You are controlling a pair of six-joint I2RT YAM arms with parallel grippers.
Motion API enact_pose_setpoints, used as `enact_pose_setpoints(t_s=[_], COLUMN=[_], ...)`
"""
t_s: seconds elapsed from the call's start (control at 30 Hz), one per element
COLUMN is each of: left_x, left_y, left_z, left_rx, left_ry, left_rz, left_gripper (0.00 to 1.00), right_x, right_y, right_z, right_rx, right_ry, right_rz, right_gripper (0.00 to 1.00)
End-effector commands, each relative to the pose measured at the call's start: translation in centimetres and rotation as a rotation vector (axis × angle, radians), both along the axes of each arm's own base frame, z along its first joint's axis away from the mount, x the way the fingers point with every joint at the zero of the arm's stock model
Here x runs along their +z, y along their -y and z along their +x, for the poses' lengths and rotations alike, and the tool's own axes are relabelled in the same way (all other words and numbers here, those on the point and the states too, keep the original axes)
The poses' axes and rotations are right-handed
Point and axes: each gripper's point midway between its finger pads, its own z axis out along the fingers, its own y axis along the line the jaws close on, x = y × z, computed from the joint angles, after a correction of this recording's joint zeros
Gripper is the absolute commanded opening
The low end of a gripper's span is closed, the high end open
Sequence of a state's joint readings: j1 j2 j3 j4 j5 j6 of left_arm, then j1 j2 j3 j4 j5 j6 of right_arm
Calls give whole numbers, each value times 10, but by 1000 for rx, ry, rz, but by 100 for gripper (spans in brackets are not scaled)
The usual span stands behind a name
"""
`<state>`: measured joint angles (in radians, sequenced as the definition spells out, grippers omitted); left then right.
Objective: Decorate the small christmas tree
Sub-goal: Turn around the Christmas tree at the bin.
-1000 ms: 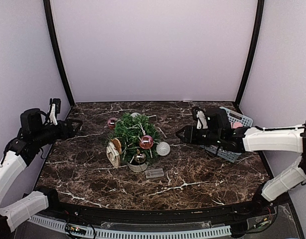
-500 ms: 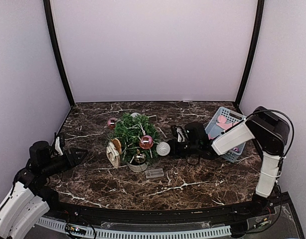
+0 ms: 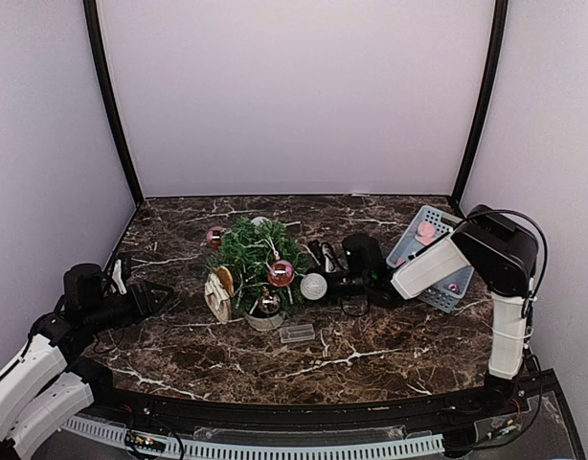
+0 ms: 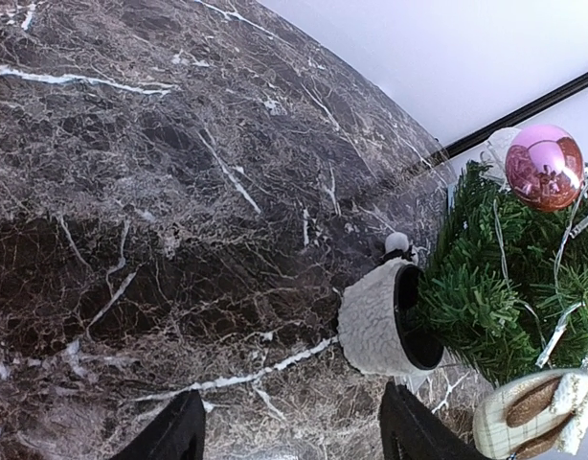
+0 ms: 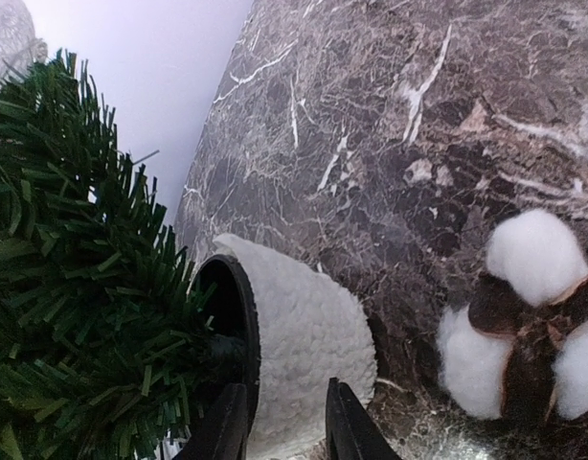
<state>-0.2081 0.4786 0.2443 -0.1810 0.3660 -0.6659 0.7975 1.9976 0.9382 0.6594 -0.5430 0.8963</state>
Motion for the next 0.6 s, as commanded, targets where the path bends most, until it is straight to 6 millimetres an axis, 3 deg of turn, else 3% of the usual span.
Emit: enact_pose_setpoints(t_s=[0.0,0.57], left_x=[21,20], left_y=[5,5], left_z=[6,7], left_rx=[-31,-41], left_ry=[77,78], left_rz=[1,23], left_gripper=[66,66], right_x=[16,14], right_y=[-16,-24], right_z=[-11,-46], right_rx=[69,145], right_ry=[16,-31], right_rz=[72,72], right_gripper=[29,22])
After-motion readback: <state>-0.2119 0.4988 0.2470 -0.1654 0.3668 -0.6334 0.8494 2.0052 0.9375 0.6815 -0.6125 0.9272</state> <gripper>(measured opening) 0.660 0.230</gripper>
